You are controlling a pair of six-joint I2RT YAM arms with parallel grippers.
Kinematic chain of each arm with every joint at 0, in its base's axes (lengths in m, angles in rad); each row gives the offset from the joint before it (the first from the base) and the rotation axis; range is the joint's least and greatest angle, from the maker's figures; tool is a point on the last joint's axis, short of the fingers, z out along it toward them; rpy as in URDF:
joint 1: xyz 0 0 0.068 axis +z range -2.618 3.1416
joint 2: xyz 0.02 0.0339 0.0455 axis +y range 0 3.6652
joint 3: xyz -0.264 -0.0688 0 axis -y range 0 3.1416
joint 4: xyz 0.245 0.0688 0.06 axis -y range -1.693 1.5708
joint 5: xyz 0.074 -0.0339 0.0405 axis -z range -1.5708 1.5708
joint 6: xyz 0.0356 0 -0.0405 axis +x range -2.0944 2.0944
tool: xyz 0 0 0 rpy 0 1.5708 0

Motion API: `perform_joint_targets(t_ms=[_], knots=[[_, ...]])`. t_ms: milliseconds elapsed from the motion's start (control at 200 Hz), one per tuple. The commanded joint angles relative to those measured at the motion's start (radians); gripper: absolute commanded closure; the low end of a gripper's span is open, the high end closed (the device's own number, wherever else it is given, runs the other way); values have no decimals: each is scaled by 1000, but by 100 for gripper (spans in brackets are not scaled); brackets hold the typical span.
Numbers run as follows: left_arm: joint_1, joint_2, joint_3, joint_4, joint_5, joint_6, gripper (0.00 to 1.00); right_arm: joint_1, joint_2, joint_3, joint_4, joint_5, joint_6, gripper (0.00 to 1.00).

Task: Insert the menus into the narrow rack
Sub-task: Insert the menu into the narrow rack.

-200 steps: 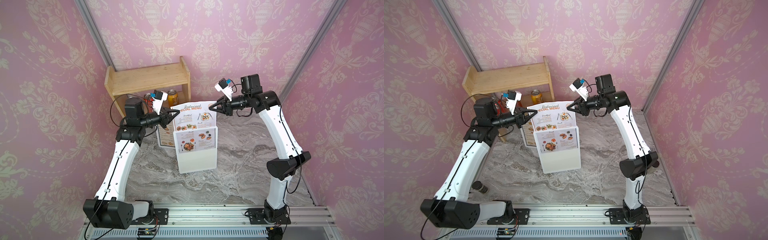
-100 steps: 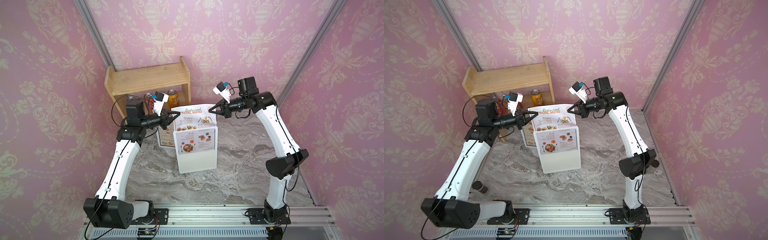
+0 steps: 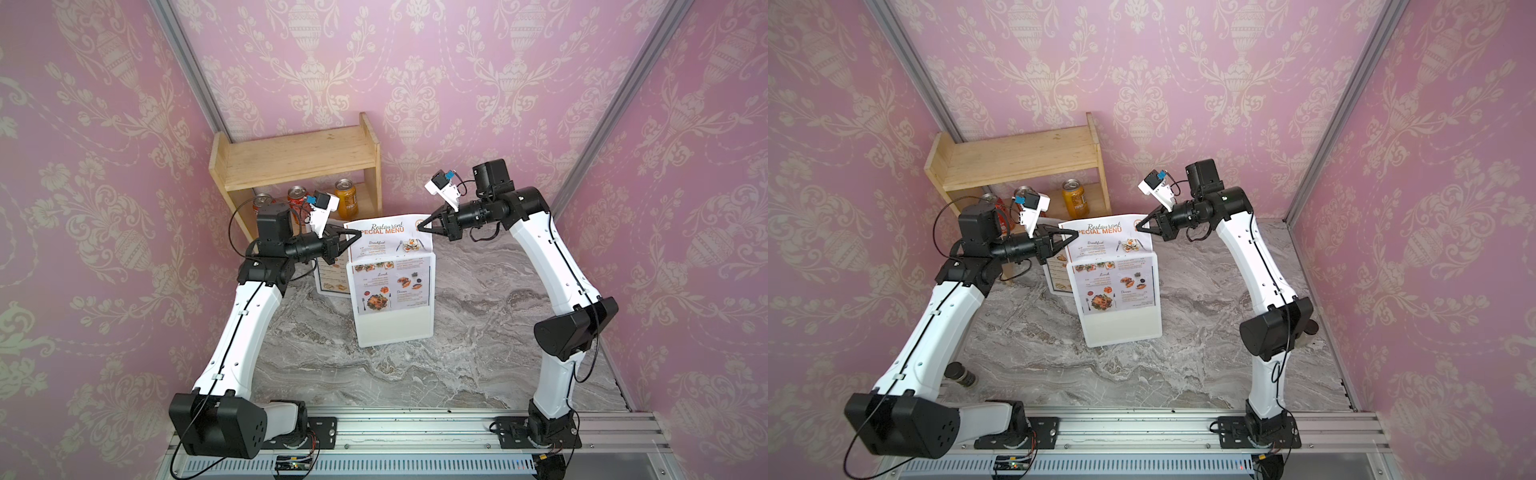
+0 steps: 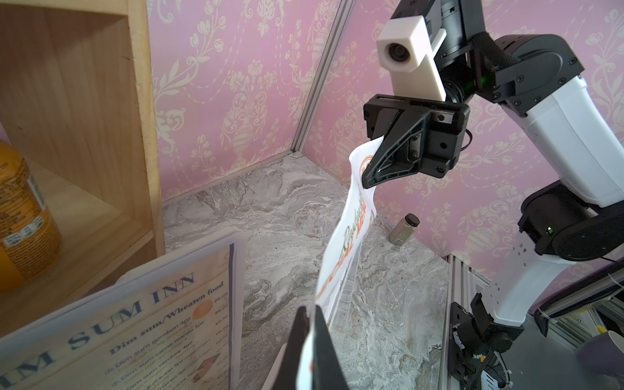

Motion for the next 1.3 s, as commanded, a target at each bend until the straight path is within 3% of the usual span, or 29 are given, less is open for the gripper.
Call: perform_joint_targets(t_ms=[0,805,1061,1186,1296], knots=[[-2,-35,-23,14,29,-14,99,-5,-46,-19,8,-2,2,100],[-2,-76,-120,49,26,-38,96,-5,-94,-144,68,3,16,100],[-3,-91,-165,75,18,-52,85,-5,-115,-209,99,3,25,100],[-3,-85,-136,52,5,-31,73,-4,-114,-196,94,21,25,100],[-3,-50,-54,12,-7,1,62,-4,-101,-137,66,28,27,92]])
